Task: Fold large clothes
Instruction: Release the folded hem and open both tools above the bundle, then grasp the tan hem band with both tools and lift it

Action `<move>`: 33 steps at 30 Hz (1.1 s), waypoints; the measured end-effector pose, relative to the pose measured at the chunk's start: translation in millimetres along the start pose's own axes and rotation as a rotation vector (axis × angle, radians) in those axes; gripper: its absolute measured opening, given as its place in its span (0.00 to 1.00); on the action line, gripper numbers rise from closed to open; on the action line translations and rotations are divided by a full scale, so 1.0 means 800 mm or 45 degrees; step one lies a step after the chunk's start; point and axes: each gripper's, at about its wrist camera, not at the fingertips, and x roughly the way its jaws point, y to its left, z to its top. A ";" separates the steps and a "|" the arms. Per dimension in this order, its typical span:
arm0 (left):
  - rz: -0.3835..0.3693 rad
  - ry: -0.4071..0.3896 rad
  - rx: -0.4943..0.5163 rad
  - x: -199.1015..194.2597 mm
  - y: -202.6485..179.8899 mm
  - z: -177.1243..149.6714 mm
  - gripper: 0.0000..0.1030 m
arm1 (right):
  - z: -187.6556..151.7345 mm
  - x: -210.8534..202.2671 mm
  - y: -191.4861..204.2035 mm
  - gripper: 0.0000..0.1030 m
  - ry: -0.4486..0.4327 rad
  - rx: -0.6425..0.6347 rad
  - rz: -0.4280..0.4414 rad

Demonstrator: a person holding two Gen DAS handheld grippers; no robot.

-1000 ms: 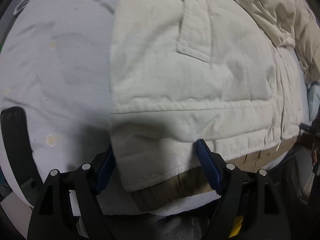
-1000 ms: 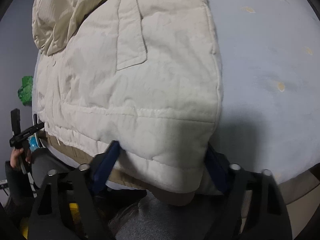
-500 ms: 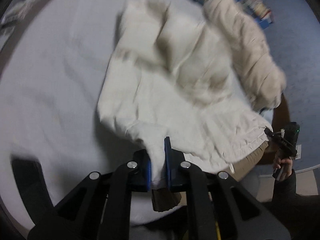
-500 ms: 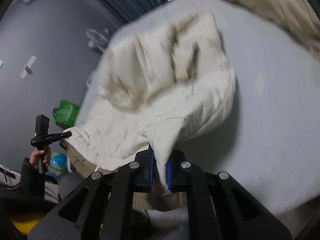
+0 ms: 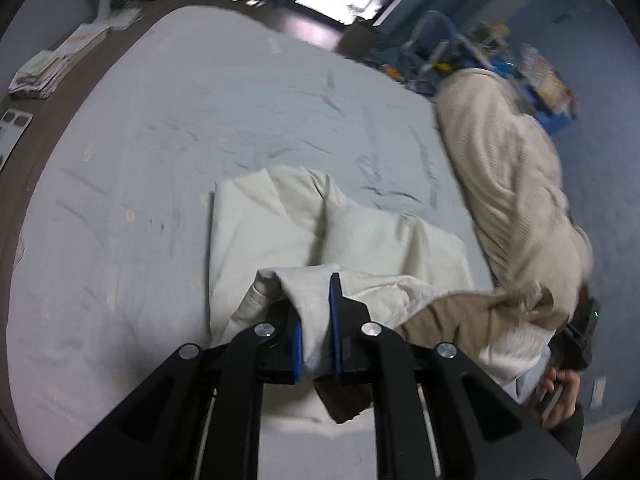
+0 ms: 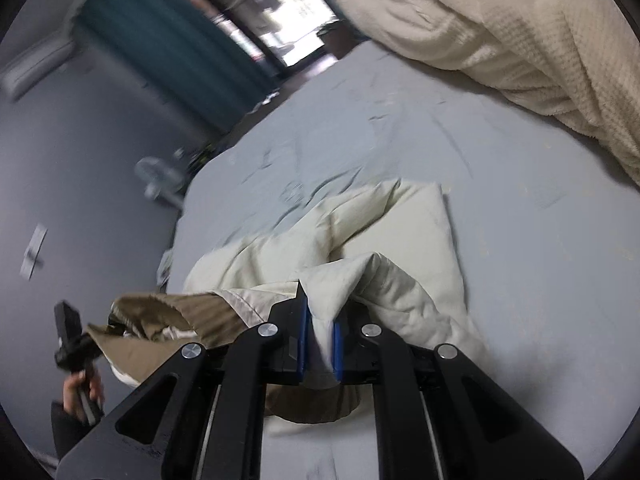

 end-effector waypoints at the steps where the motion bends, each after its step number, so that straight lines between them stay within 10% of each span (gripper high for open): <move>1: 0.021 0.016 -0.024 0.023 0.002 0.016 0.08 | 0.008 0.021 -0.004 0.09 0.004 0.027 -0.020; 13: 0.051 0.095 -0.160 0.119 0.040 0.053 0.14 | 0.037 0.125 -0.020 0.20 0.094 0.106 -0.140; 18: -0.130 0.020 -0.259 0.073 0.043 0.053 0.50 | 0.040 0.062 -0.018 0.94 -0.049 0.132 0.125; 20: -0.088 -0.039 -0.150 0.044 0.021 0.051 0.67 | 0.030 0.025 0.005 0.94 -0.113 0.001 0.124; 26: 0.112 -0.258 0.170 -0.021 -0.061 -0.007 0.80 | -0.061 -0.010 0.064 0.94 -0.114 -0.346 -0.042; 33: 0.240 -0.286 0.491 0.062 -0.156 -0.157 0.83 | -0.161 0.052 0.094 0.94 -0.060 -0.527 -0.149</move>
